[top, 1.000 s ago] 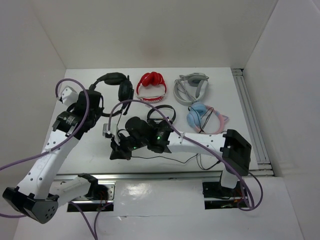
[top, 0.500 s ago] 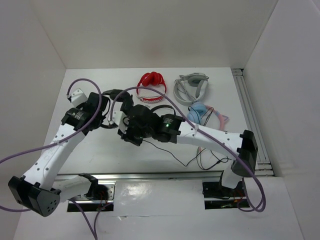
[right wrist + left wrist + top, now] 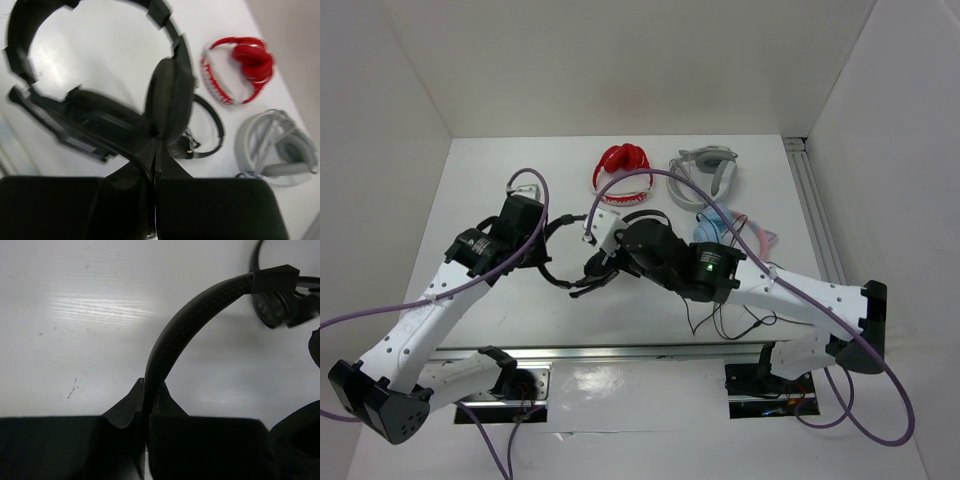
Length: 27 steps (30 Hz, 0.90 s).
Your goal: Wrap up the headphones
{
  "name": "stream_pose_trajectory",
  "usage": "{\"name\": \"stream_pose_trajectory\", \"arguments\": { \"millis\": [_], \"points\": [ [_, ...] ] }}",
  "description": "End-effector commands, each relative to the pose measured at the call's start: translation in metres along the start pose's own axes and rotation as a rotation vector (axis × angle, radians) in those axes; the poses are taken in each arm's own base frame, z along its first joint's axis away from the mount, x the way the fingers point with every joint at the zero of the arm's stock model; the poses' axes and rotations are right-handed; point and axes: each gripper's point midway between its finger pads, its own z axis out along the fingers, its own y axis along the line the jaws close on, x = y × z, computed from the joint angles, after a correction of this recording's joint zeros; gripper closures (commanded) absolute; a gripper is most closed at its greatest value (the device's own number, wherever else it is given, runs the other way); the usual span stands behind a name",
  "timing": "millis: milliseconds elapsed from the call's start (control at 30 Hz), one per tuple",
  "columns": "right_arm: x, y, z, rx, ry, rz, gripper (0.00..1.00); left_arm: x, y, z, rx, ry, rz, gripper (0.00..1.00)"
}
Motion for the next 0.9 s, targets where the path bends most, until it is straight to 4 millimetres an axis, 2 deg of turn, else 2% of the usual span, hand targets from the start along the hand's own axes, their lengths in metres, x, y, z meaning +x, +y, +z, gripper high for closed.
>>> {"name": "stream_pose_trajectory", "arguments": {
  "millis": [0,100,200,267,367,400,433,467,500,567,600,700,733,767,833,867],
  "points": [
    [-0.034,-0.052,-0.028,0.257,-0.156,0.042,0.94,0.006,-0.016,-0.008,0.119,-0.002,0.123,1.0],
    [-0.038,-0.081,-0.044,0.426,-0.225,0.087,0.89,0.02,-0.029,-0.009,0.2,0.034,0.172,1.0],
    [-0.04,-0.09,-0.045,0.468,-0.257,0.1,0.89,0.033,-0.042,-0.013,0.266,0.057,0.218,1.0],
    [-0.04,-0.093,-0.041,0.449,-0.268,0.119,0.89,0.04,-0.048,-0.015,0.284,0.069,0.247,1.0],
    [-0.036,-0.092,-0.025,0.376,-0.29,0.153,0.89,0.044,-0.054,-0.018,0.303,0.074,0.262,1.0],
    [-0.03,-0.102,-0.02,0.374,-0.291,0.17,0.88,0.045,-0.056,-0.021,0.317,0.068,0.27,1.0],
    [-0.027,-0.104,-0.017,0.349,-0.316,0.186,0.88,0.046,-0.058,-0.024,0.33,0.075,0.27,1.0],
    [-0.03,-0.096,-0.009,0.26,-0.357,0.182,0.86,0.049,-0.062,-0.029,0.362,0.08,0.279,1.0],
    [-0.024,-0.106,-0.005,0.245,-0.365,0.211,0.85,0.047,-0.067,-0.037,0.392,0.066,0.284,1.0],
    [-0.022,-0.108,-0.001,0.186,-0.387,0.222,0.81,0.048,-0.071,-0.047,0.435,0.061,0.302,1.0],
    [-0.019,-0.116,0.004,0.164,-0.396,0.245,0.79,0.045,-0.076,-0.055,0.465,0.044,0.306,1.0],
    [-0.006,-0.131,0.014,0.113,-0.398,0.292,0.79,0.037,-0.074,-0.08,0.513,0.011,0.312,1.0],
    [-0.008,-0.135,0.016,0.092,-0.413,0.299,0.73,0.036,-0.075,-0.091,0.545,-0.006,0.327,1.0],
    [-0.013,-0.134,0.016,0.043,-0.44,0.296,0.71,0.033,-0.077,-0.098,0.568,-0.019,0.323,1.0],
    [-0.009,-0.141,0.023,0.012,-0.435,0.314,0.71,0.028,-0.081,-0.117,0.637,-0.041,0.343,1.0],
    [-0.013,-0.136,0.024,-0.02,-0.443,0.323,0.71,0.027,-0.081,-0.121,0.649,-0.046,0.352,1.0]
  ]
}}
